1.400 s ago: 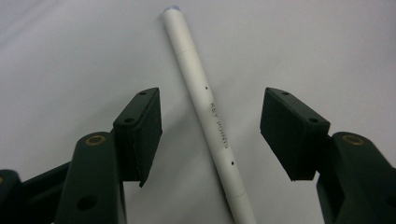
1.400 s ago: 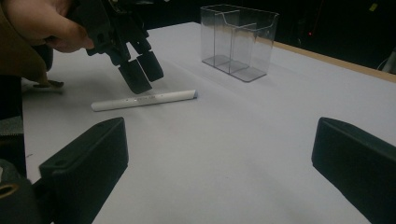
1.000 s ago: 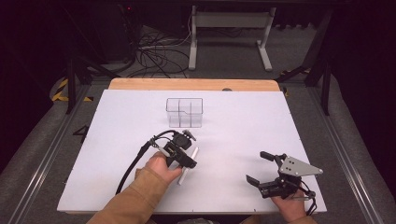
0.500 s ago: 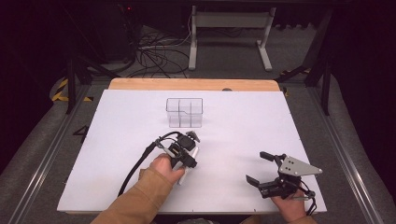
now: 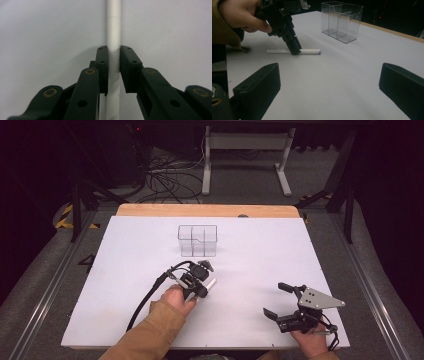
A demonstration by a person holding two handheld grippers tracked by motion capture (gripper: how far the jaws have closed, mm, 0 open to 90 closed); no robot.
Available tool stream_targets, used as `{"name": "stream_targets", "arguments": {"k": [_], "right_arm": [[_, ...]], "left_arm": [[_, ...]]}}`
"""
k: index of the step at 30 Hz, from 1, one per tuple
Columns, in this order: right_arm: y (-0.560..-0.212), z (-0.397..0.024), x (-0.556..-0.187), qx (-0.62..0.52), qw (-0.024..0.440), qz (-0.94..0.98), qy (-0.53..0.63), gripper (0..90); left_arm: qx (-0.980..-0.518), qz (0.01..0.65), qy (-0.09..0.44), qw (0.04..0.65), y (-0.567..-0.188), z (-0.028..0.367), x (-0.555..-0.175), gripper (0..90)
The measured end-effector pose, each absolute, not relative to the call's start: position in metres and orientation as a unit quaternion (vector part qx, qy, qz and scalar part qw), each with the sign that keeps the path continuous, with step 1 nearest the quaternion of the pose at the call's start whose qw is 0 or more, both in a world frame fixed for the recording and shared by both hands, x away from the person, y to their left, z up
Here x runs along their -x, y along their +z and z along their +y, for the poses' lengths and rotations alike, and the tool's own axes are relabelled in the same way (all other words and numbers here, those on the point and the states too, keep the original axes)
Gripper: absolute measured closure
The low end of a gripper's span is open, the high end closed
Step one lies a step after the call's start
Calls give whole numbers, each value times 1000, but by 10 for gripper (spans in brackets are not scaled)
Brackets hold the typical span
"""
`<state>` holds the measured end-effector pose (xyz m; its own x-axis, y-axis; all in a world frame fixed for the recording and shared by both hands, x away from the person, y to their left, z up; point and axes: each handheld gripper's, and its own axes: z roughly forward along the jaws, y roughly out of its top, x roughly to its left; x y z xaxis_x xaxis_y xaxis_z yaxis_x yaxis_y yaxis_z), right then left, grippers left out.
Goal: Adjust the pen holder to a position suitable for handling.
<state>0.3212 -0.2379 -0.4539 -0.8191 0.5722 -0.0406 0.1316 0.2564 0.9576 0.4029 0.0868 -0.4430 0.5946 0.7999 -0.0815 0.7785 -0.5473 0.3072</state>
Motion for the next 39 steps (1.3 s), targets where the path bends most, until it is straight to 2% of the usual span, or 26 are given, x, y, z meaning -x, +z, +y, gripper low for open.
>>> {"name": "stream_targets", "arguments": {"k": [15, 24, 39], "right_arm": [[-454, -238, -321, -228, 195, 768, 566, 39], [-454, -238, -321, -229, 195, 768, 565, 39], [-455, -238, -321, -228, 195, 768, 567, 39]], "left_arm": [[-873, 453, 35, 176, -434, 90, -402, 785], [-861, 448, 33, 240, -416, 102, -397, 785], [-824, 424, 86, 367, -394, 121, -387, 785]]}}
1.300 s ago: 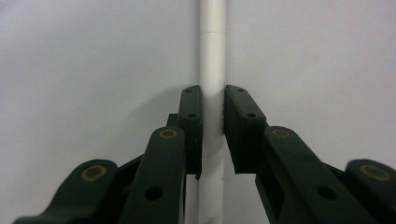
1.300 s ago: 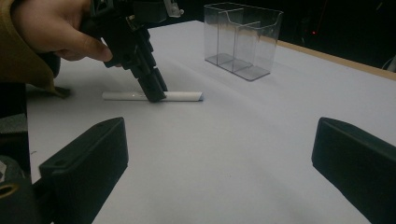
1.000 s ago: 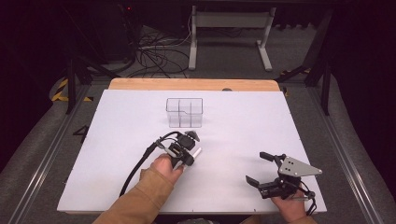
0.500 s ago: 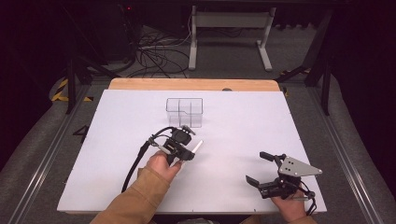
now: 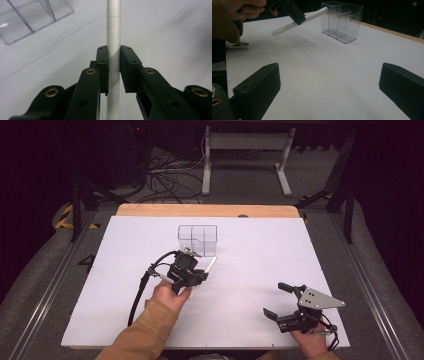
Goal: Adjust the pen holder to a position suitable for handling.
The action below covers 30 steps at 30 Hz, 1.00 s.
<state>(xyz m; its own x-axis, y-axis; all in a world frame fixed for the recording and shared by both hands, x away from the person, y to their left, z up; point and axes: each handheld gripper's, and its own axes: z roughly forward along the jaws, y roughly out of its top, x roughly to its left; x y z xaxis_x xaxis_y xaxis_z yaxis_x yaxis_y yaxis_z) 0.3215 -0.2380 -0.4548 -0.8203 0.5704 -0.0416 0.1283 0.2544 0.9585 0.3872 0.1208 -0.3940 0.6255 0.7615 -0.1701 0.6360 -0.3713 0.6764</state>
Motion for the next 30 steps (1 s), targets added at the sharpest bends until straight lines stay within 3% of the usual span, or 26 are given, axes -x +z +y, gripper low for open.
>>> {"name": "stream_targets", "arguments": {"k": [13, 30], "right_arm": [[-455, -238, -321, -226, 195, 768, 567, 39], [-455, -238, -321, -225, 195, 768, 566, 39]], "left_arm": [[-777, 386, 145, 475, -380, 134, -375, 785], [-739, 359, 175, 542, -379, 143, -376, 784]]}}
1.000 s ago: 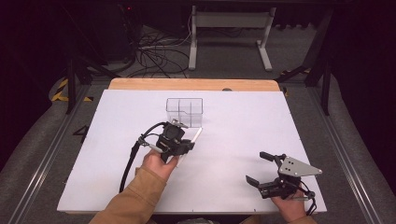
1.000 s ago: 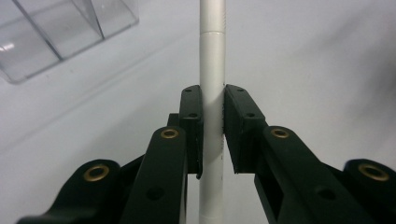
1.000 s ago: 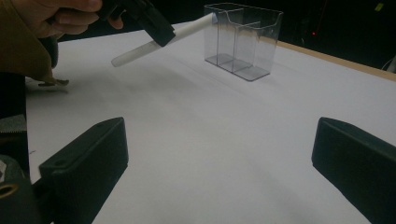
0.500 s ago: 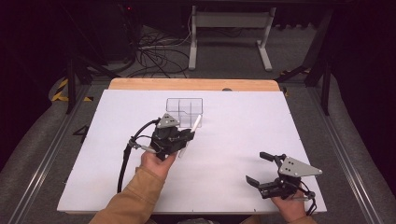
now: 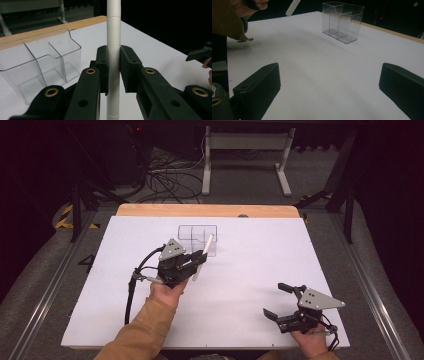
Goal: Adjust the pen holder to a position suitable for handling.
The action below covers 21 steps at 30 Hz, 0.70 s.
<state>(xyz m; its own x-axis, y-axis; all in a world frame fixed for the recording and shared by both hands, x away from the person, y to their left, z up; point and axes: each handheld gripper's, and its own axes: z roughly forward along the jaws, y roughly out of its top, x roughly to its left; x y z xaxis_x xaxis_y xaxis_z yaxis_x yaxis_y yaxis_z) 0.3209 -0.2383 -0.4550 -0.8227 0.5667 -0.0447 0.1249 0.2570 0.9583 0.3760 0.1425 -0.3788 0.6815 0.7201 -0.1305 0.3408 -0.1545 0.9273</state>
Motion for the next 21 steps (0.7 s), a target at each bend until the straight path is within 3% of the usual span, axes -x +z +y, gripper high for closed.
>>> {"name": "stream_targets", "arguments": {"k": [8, 21], "right_arm": [[-455, -238, -321, -224, 194, 768, 567, 39], [-455, -237, -321, -221, 190, 769, 569, 39]], "left_arm": [[-735, 358, 151, 556, -378, 146, -378, 784], [-739, 341, 166, 557, -366, 146, -388, 784]]}}
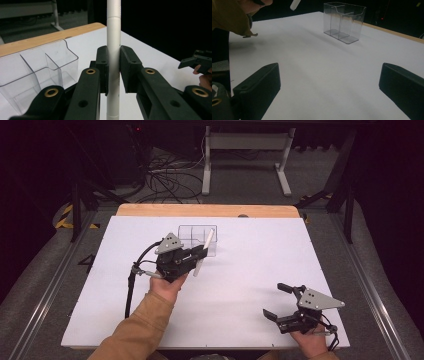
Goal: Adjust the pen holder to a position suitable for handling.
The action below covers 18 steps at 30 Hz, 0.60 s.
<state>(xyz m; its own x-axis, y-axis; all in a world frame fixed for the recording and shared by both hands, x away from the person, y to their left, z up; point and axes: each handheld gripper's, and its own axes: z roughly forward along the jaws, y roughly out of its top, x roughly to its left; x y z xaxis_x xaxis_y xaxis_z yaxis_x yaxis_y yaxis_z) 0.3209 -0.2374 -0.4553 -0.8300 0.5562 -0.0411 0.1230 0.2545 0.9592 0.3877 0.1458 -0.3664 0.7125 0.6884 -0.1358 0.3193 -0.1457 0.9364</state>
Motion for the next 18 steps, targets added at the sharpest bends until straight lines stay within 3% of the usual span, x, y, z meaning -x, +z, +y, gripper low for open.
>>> {"name": "stream_targets", "arguments": {"k": [18], "right_arm": [[-455, -238, -321, -222, 188, 769, 569, 39]], "left_arm": [[-744, 344, 187, 541, -339, 144, -417, 784]]}}
